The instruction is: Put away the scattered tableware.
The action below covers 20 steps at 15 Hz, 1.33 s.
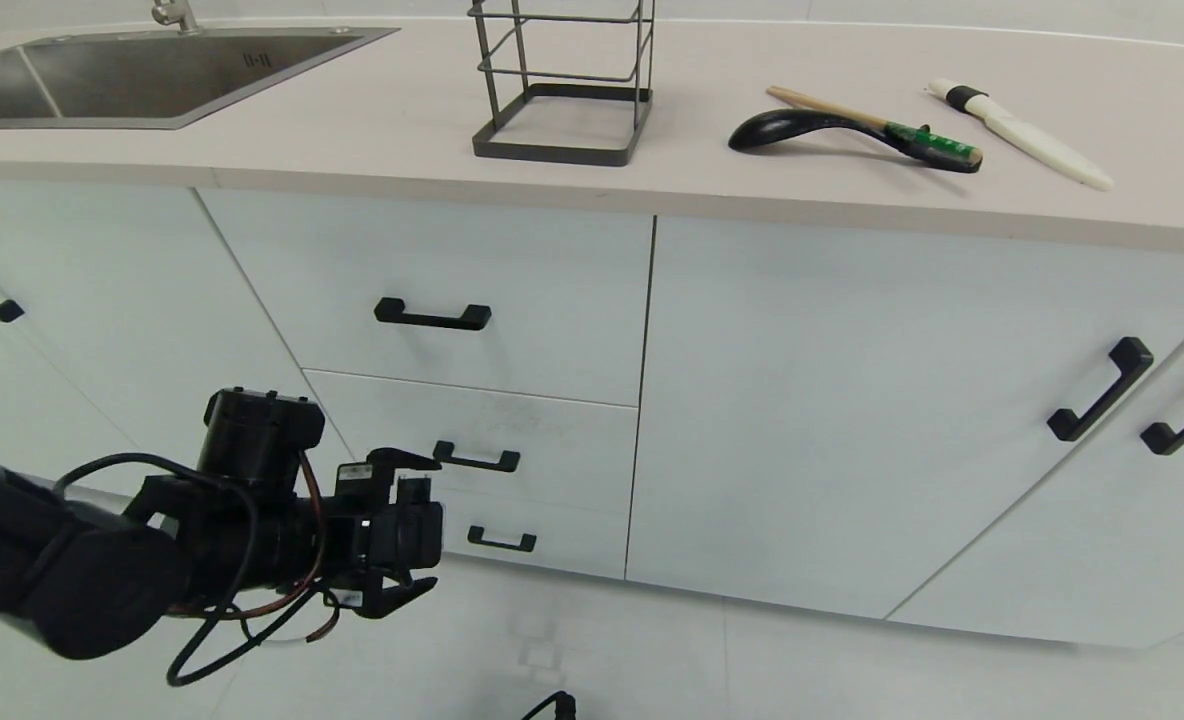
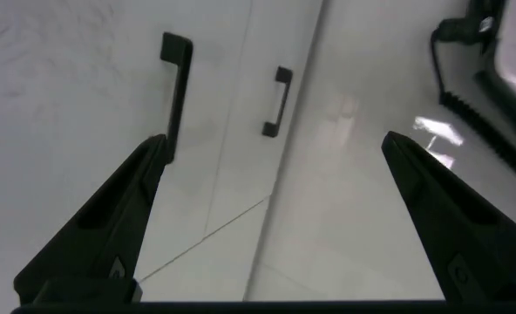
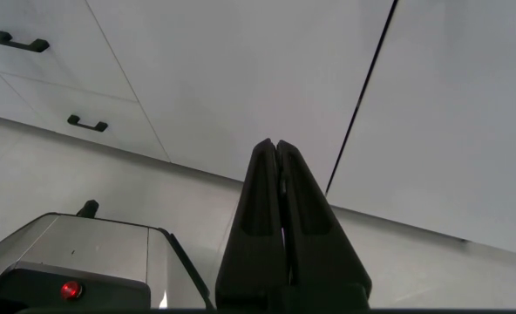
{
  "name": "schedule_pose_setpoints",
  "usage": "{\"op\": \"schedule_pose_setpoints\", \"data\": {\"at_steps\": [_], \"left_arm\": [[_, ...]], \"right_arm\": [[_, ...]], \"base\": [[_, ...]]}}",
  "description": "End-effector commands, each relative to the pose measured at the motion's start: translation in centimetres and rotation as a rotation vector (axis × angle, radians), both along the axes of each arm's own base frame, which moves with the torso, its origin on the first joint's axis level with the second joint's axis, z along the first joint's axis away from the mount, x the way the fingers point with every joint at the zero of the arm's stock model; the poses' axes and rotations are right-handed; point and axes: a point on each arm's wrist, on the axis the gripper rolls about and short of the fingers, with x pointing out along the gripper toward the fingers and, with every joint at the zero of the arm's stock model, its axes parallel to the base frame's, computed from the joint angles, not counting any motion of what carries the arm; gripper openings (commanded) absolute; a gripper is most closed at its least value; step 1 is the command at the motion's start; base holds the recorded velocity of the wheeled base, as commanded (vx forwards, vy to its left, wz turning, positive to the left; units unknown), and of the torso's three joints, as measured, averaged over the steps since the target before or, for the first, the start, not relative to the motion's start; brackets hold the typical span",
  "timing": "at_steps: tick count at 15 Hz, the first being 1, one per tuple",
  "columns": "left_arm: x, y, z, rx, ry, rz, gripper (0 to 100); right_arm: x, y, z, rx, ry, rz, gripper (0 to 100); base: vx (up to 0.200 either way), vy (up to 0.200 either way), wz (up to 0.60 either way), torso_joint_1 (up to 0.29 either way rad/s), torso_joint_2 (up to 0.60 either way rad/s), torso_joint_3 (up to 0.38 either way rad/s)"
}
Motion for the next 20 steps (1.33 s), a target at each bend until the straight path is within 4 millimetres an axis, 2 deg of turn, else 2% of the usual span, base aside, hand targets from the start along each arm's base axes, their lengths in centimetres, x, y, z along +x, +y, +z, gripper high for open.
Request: {"op": "schedule_pose_setpoints", "data": {"at_steps": [1, 2, 5, 7, 9, 16, 20], "left_arm": [[3.8, -0.5, -1.9, 0.104, -0.039, -0.102, 100], [4.2, -0.8, -2.6, 0.095, -0.02, -0.106, 100], [5.9, -1.4, -2.8, 0.064, -0.017, -0.08, 100], [5.9, -3.1, -4.1, -0.014, 0.079, -0.031, 100], [6.3, -3.9, -5.1, -0.045, 0.095, -0.002, 100], [7.4, -2.5, -5.9, -0.05, 0.067, 0.059, 100], [8.2, -2.4, -6.0, -0.061, 0.039, 0.068, 100]], "right_arm": [[0.0, 0.0, 0.0, 0.0, 0.001, 0.0, 0], [0.0, 0.0, 0.0, 0.0, 0.001, 0.0, 0], [0.0, 0.0, 0.0, 0.0, 0.001, 0.0, 0], [0.0, 0.0, 0.0, 0.0, 0.001, 0.0, 0], [0.0, 0.0, 0.0, 0.0, 0.001, 0.0, 0], [0.0, 0.0, 0.0, 0.0, 0.001, 0.0, 0], [0.0, 0.0, 0.0, 0.0, 0.001, 0.0, 0]], "base": [[0.0, 0.0, 0.0, 0.0, 0.0, 0.0], [0.0, 0.0, 0.0, 0.0, 0.0, 0.0], [0.0, 0.0, 0.0, 0.0, 0.0, 0.0], [0.0, 0.0, 0.0, 0.0, 0.0, 0.0], [0.0, 0.0, 0.0, 0.0, 0.0, 0.0], [0.0, 0.0, 0.0, 0.0, 0.0, 0.0], [0.0, 0.0, 0.0, 0.0, 0.0, 0.0]]}}
